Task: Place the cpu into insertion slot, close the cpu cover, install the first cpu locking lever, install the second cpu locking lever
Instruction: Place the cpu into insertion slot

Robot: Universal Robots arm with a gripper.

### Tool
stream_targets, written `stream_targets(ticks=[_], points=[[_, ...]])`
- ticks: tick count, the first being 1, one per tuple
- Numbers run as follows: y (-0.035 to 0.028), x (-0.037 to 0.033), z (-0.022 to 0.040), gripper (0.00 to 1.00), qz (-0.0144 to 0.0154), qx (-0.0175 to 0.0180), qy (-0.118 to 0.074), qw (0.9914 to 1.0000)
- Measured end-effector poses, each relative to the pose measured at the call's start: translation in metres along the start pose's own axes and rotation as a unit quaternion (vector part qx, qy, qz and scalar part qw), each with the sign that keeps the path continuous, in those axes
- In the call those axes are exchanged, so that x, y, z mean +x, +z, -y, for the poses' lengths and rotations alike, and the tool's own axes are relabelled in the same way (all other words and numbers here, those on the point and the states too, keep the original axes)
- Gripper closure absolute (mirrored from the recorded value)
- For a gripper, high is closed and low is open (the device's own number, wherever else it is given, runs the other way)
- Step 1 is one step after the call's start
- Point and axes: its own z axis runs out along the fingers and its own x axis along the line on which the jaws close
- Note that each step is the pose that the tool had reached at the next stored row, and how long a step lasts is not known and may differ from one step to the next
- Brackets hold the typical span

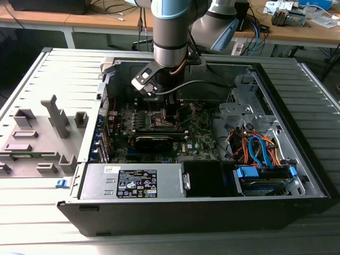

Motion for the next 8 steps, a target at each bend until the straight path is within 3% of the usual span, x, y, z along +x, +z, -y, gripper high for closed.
stream_targets(ticks=[8], points=[[0.0015,0.0001,0.0012,0.45,0.0,0.0,0.0,1.0]])
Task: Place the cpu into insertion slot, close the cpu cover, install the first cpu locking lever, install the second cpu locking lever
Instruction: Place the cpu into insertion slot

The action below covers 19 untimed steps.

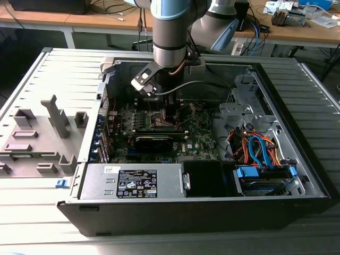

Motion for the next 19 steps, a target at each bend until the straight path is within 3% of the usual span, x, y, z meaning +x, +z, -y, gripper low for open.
stream_targets(ticks=[11,19], points=[[0.0042,0.0005,0.0064,0.45,0.0044,0.0003,0.0,0.99999],[0.0108,0.0014,0.0196,0.45,0.0123,0.0008,0.003,0.99992]])
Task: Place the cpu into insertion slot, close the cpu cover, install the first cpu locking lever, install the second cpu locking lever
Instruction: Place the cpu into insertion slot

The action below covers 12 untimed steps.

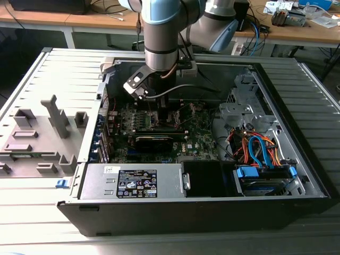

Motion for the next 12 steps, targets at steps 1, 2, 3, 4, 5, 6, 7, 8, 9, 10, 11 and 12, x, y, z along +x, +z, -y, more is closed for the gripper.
stream_targets(ticks=[1,2,3,4,5,6,7,8,9,10,11,12], points=[[0.0017,0.0001,0.0006,0.45,0.0009,0.0002,0.002,1.0],[0.0029,0.0002,0.0006,0.45,0.0015,0.0003,0.004,0.99999],[0.0036,0.0002,0.0008,0.45,0.0019,0.0004,0.004,0.99999],[0.0041,0.0002,0.0008,0.45,0.0023,0.0006,0.006,0.99998],[0.0042,0.0002,0.0008,0.45,0.0026,0.0007,0.008,0.99997],[0.0044,0.0002,0.0008,0.45,0.0025,0.0007,0.01,0.99995],[0.0045,0.0002,0.0008,0.45,0.0024,0.0007,0.01,0.99994],[0.0044,0.0001,0.0008,0.45,0.0024,0.0007,0.011,0.99994],[0.0038,-0.0002,0.0007,0.45,0.0024,0.0005,0.011,0.99994],[0.003,-0.0004,0.0008,0.45,0.0026,0.0006,0.011,0.99994],[0.0023,-0.0004,0.0007,0.45,0.0026,0.0006,0.011,0.99994],[0.0014,-0.0005,0.0007,0.45,0.0026,0.0006,0.011,0.99994]])
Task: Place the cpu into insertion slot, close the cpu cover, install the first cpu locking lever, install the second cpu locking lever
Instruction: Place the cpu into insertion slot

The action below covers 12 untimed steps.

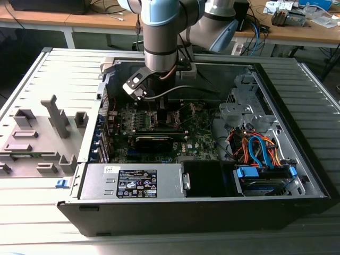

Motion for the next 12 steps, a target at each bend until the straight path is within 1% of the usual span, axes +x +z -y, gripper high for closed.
stream_targets(ticks=[4,12], points=[[-0.0006,-0.0004,-0.0002,0.45,0.0,0.0,0.0,1.0],[0.0,-0.0009,-0.0044,0.45,0.0002,0.0013,0.005,0.99998]])
